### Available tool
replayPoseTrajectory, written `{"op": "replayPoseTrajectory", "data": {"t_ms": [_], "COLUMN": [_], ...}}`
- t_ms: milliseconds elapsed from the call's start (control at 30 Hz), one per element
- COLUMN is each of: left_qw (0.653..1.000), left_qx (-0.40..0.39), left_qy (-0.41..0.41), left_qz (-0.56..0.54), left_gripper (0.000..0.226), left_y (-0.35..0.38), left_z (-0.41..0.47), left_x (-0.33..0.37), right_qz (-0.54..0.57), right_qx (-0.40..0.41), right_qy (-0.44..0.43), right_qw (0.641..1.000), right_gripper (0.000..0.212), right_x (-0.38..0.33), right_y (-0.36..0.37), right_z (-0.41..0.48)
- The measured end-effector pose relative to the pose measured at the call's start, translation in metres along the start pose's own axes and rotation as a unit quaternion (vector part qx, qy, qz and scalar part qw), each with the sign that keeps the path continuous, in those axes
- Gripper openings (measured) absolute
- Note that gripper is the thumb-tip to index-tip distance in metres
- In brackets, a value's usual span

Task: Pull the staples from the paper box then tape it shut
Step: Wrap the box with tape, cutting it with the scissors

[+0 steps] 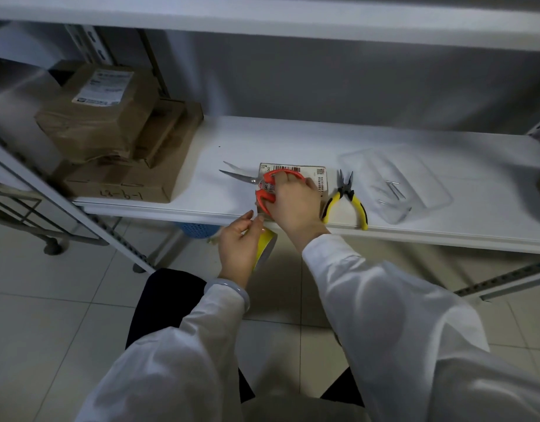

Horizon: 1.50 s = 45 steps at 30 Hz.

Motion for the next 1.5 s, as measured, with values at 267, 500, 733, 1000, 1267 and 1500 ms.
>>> {"op": "replayPoseTrajectory", "data": {"t_ms": [267, 500, 733, 1000, 1267, 1500], "left_qw": [1.000, 0.996, 0.995, 0.994, 0.996, 0.996], "left_qx": [0.001, -0.008, 0.028, 0.033, 0.034, -0.003], "left_qy": [0.006, 0.053, 0.006, 0.030, 0.045, 0.083], "left_qz": [-0.004, -0.066, -0.092, -0.099, -0.071, -0.035], "left_gripper": [0.021, 0.019, 0.019, 0.022, 0.018, 0.009], "left_y": [0.007, 0.005, -0.005, -0.003, -0.003, 0.012], "left_z": [-0.001, -0.003, -0.001, -0.009, -0.018, -0.025], "left_x": [0.005, 0.015, 0.007, 0.008, 0.017, 0.022], "right_qz": [-0.010, 0.272, 0.368, 0.423, 0.555, 0.408], "right_qx": [-0.014, -0.009, 0.090, -0.005, 0.006, -0.152], "right_qy": [-0.022, 0.004, 0.178, 0.274, 0.198, 0.052], "right_qw": [1.000, 0.962, 0.908, 0.864, 0.808, 0.899], "right_gripper": [0.042, 0.035, 0.025, 0.028, 0.024, 0.028], "right_x": [0.016, 0.026, 0.068, 0.059, 0.046, 0.025], "right_y": [-0.007, -0.015, -0.023, 0.008, -0.020, -0.030], "right_z": [0.000, -0.002, -0.014, -0.015, -0.017, -0.030]}}
Point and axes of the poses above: each hand's wrist, its own z-axis towards the middle knuckle, its own y-axis out of the palm, x = y × z, the point moved 5 cm from there along z, towards the middle knuckle, and after that the axes turned 8 degrees about -z, right-handed, at the moved point
